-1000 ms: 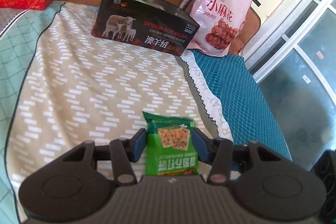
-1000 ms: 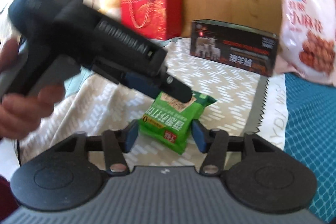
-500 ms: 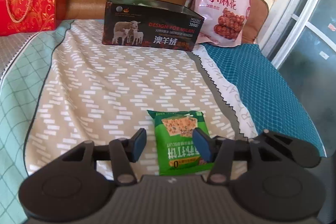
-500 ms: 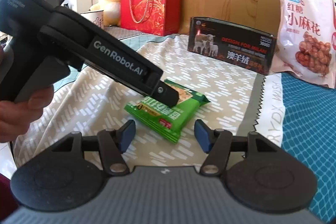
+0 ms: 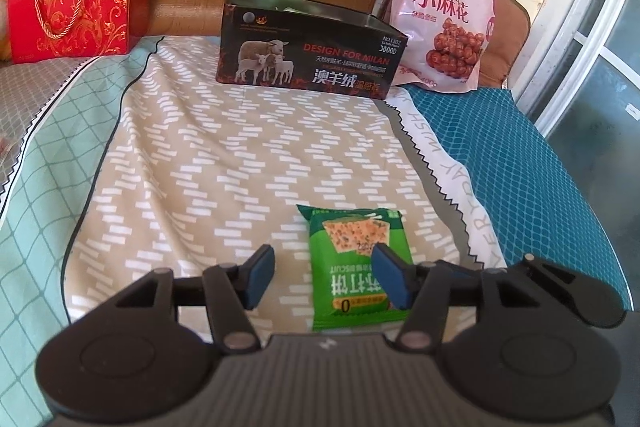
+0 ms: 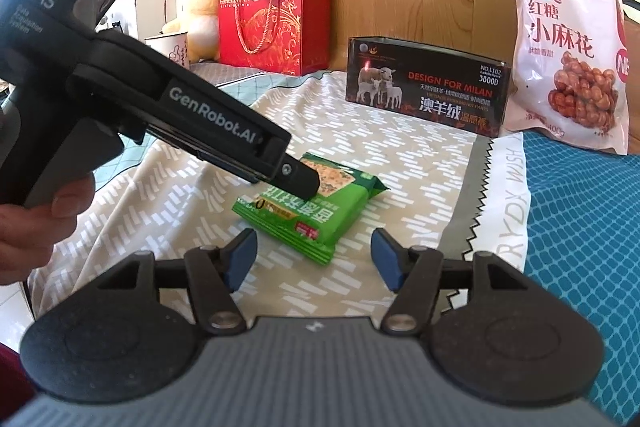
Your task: Organize snacks
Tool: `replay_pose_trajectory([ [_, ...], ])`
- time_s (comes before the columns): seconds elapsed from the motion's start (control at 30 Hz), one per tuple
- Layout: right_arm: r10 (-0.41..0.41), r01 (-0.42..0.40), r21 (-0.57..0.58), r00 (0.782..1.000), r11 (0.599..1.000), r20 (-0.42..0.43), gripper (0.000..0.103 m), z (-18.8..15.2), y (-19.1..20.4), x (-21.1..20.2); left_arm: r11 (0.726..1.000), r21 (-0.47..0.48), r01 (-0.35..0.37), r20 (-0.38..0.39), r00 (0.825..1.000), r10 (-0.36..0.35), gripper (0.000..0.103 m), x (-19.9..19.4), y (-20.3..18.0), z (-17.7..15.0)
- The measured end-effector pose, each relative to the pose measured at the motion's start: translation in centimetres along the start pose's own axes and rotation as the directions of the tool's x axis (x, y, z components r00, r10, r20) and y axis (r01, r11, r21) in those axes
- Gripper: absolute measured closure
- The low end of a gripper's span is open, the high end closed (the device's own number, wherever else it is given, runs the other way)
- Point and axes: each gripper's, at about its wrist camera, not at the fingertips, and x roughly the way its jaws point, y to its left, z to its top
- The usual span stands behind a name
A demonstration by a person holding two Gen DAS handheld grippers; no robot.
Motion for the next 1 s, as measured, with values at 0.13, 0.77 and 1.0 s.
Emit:
replay_pose_trajectory([
  [0.13,0.01,-0.01,0.004,1.0,1.0,0.015,0.037,-0.08,-0.25,-0.23,1.0,-0.005,0.0,-0.001,1.0,0.0,0.047,-0.02,0.07,-0.03],
  [0.77,0.022,-0.022,0.019,1.0,1.0,0.023,0.029,-0.03,-0.23,-0.27,1.0,0.01,0.027,0.006,1.0,-0.027,0.036,0.02,0.18,-0.28],
  [1.0,0.02,-0.021,0.021,0.999,1.0,0.026,0.027,0.0,-0.25,-0.27,0.999,0.026,0.034,0.011,0.999,-0.034,0.031,0.07,0.13,-0.42],
])
